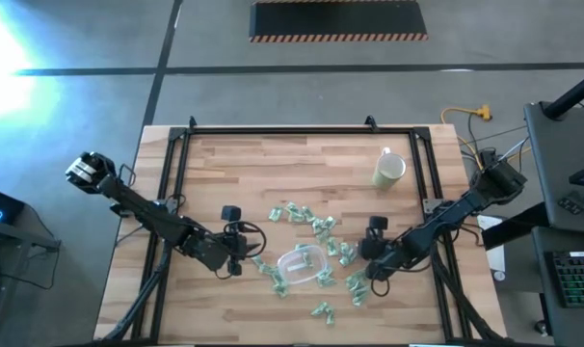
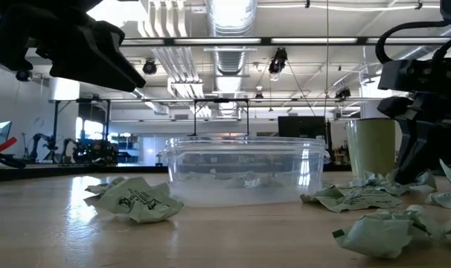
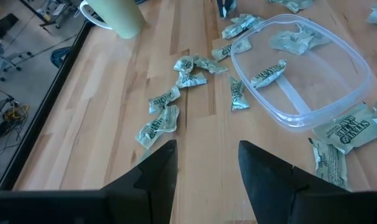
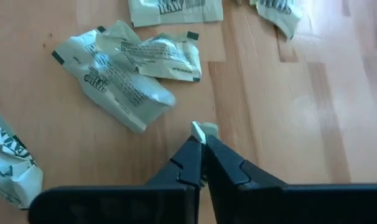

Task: Pick and place items into bin
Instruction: Put the Stevia packet into the transparent bin

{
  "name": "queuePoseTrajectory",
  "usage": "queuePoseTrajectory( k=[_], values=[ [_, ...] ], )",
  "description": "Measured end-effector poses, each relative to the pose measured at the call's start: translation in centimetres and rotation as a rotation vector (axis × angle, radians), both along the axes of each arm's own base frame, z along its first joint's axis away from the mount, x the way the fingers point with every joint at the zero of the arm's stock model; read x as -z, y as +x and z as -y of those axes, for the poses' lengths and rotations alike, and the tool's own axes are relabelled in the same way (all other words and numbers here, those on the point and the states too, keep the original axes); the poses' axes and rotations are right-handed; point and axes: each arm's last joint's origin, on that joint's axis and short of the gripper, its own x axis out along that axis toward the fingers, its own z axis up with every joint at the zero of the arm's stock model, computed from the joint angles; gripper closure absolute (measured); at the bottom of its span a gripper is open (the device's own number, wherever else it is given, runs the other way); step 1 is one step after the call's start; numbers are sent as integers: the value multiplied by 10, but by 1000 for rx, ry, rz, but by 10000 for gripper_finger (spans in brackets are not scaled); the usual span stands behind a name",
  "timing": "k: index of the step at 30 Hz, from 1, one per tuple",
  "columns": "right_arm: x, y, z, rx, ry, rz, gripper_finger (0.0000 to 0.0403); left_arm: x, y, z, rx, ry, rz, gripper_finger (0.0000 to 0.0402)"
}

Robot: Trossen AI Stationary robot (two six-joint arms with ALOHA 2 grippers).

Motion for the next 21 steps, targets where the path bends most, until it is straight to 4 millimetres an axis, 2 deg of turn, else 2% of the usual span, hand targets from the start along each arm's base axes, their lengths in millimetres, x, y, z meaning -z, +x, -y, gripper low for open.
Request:
queuePoseTrajectory(
  k=[6,13,16,21],
  values=[
    [-13,12,-5,-49,-97,69,394,0,0,0,-1,0,0,247],
    [-44,40,-21,-201,-214,259,394,0,0,0,-1,-2,3,247],
    [-55,50,-28,-276,-226,347,394,0,0,0,-1,-1,3,247],
    [-63,58,-35,-443,-139,450,394,3,-1,-1,0,-4,7,247]
  ],
)
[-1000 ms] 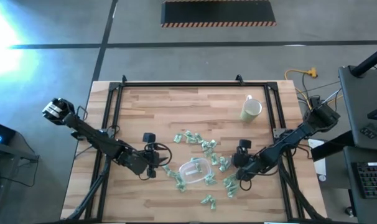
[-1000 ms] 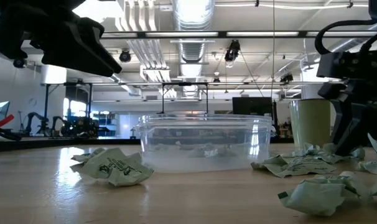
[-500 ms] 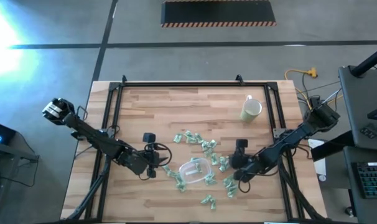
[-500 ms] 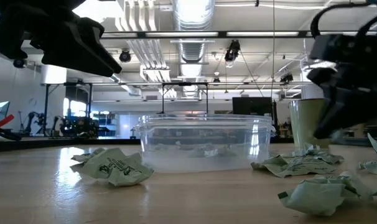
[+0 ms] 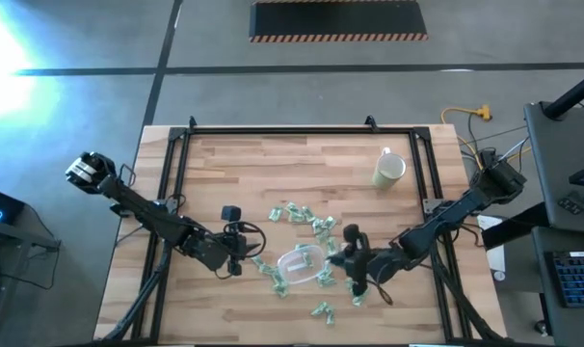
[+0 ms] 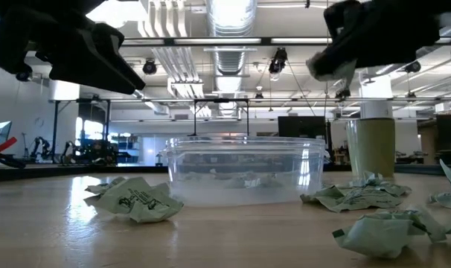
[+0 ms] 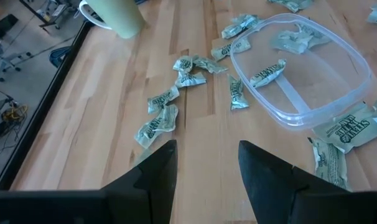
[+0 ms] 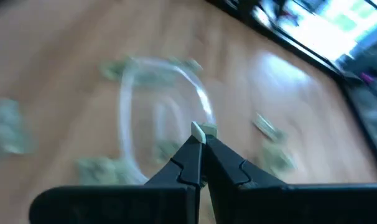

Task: Pick and place items into bin
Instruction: Put the Stevia packet into the transparent bin

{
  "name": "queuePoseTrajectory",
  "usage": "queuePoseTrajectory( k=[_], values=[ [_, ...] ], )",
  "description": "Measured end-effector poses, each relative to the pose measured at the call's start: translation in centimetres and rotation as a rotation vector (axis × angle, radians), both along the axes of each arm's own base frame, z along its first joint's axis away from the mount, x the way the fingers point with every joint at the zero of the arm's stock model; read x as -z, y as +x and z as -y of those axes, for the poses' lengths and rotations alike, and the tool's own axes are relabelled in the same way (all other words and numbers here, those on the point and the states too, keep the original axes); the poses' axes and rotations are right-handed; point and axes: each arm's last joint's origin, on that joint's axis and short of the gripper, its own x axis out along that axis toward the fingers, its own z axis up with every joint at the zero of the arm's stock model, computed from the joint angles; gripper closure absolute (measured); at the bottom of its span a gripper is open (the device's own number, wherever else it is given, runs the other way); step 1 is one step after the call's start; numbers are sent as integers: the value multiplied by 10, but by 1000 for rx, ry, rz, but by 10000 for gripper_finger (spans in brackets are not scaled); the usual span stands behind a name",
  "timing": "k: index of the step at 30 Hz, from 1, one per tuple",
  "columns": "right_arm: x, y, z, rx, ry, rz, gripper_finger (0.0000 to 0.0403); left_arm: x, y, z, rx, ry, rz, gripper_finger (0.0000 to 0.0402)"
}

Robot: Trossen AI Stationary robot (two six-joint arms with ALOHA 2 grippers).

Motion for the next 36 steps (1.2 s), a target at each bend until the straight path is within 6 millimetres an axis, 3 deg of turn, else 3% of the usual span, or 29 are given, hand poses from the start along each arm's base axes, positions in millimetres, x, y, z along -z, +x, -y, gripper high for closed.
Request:
queuePoseTrajectory(
  k=[3,8,15,19,27,36],
  values=[
    [-1,3,0,-81,35,21,394,-1,0,0,0,-4,6,247],
    [-1,8,7,-70,44,31,394,-3,2,1,2,-26,41,247],
    [18,29,12,-163,106,48,394,-4,3,2,2,-37,45,247],
    [33,37,18,-144,83,2,394,-3,2,2,-2,-55,44,247],
    [33,41,23,-111,124,-2,393,0,1,2,16,-62,29,247],
    [34,41,23,-146,151,-13,322,2,0,1,15,-62,28,247]
  ],
)
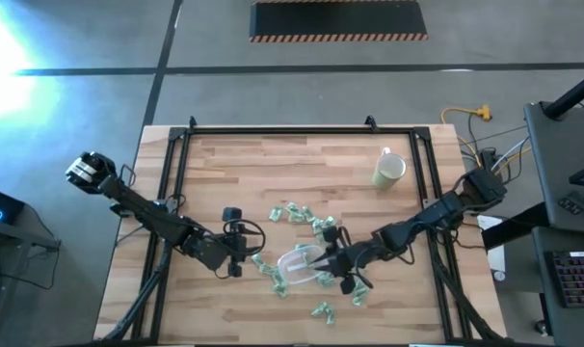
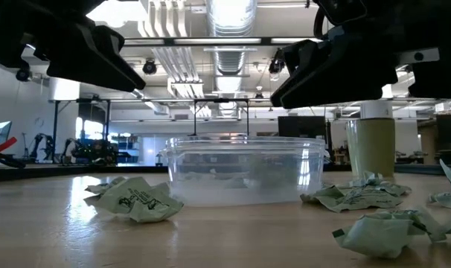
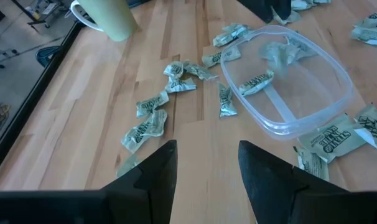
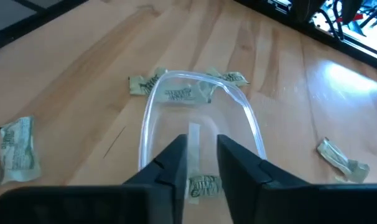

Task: Pick and place items into bin
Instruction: Put the Stevia packet into the transparent bin

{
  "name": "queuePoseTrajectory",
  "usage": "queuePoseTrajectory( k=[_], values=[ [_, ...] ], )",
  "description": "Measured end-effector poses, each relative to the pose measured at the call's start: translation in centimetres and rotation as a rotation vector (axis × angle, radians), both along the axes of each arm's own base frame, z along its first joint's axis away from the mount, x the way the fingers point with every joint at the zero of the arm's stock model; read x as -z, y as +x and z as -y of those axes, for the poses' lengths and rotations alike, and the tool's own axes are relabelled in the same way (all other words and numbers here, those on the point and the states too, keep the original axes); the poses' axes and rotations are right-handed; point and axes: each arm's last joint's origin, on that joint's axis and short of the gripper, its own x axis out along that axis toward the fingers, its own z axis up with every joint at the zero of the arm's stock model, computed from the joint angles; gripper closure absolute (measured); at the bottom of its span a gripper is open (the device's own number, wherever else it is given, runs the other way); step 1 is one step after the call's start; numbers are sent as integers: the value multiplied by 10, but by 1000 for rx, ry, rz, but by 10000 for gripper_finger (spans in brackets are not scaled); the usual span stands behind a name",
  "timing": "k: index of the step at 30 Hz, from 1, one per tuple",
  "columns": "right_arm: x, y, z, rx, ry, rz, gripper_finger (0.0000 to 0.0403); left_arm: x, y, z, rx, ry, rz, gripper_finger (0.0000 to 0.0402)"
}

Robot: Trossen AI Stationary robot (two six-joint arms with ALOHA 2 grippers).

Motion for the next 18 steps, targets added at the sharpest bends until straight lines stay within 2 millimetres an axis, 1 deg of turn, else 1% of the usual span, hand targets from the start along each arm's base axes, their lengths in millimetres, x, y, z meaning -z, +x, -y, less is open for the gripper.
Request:
queuePoseTrajectory(
  k=[5,8,10,12,18],
  values=[
    [-5,-1,1,-15,-25,20,281,2,-1,0,16,-14,-11,247],
    [-10,-3,-3,-39,-38,35,271,8,-3,2,86,-102,-55,247],
    [-12,-7,-5,-53,-49,25,269,13,-6,3,123,-161,-89,247],
    [-15,-11,-7,-65,-54,13,270,18,-8,2,124,-197,-107,247],
    [-26,-26,-10,-76,-44,-44,283,23,-10,1,110,-214,-113,247]
  ],
)
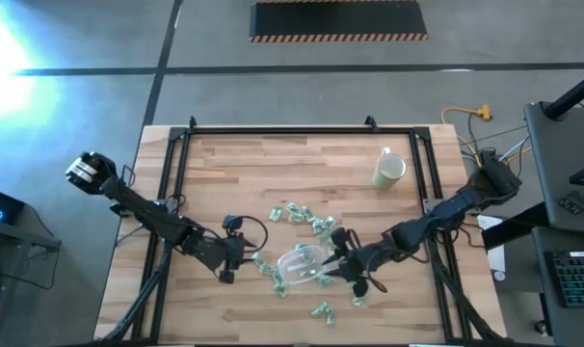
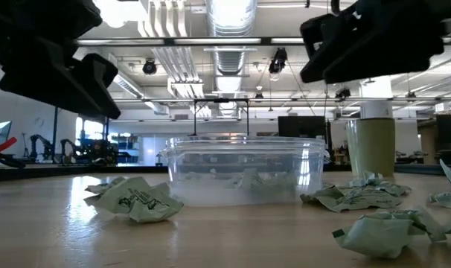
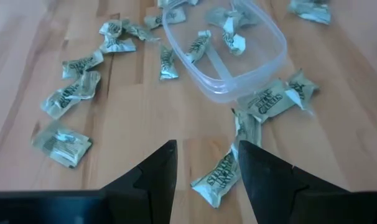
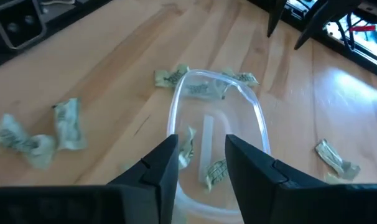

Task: Pick and place items into bin
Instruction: Put the Stevia packet into the transparent bin

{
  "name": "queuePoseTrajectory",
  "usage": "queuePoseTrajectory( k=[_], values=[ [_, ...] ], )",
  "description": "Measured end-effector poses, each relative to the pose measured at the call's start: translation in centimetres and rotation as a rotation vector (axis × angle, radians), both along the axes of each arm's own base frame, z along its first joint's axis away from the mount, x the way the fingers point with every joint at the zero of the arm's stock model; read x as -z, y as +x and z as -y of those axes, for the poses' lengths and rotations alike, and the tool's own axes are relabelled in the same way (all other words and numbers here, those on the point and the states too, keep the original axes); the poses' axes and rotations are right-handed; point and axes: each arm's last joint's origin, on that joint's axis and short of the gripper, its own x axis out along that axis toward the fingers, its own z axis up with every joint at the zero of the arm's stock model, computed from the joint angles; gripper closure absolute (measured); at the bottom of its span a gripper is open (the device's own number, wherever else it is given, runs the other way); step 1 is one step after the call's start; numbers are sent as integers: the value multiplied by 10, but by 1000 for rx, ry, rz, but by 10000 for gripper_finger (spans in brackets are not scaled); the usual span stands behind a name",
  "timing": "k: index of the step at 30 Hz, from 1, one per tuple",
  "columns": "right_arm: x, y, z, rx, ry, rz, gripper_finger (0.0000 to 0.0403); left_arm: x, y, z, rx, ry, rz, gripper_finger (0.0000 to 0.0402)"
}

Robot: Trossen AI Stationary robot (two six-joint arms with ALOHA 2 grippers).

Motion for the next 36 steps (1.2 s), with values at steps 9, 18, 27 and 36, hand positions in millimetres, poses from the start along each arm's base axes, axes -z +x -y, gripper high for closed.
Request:
queuePoseTrajectory(
  k=[9,18,27,36],
  values=[
    [-30,-23,-4,-34,41,18,301,29,5,6,73,-3,-104,247],
    [-47,-41,-16,-116,57,69,312,44,9,8,98,57,-143,247],
    [-39,-43,-21,-128,47,25,325,56,18,10,105,130,-127,247],
    [-38,-44,-21,-122,50,14,330,61,20,8,92,127,-141,256]
  ],
)
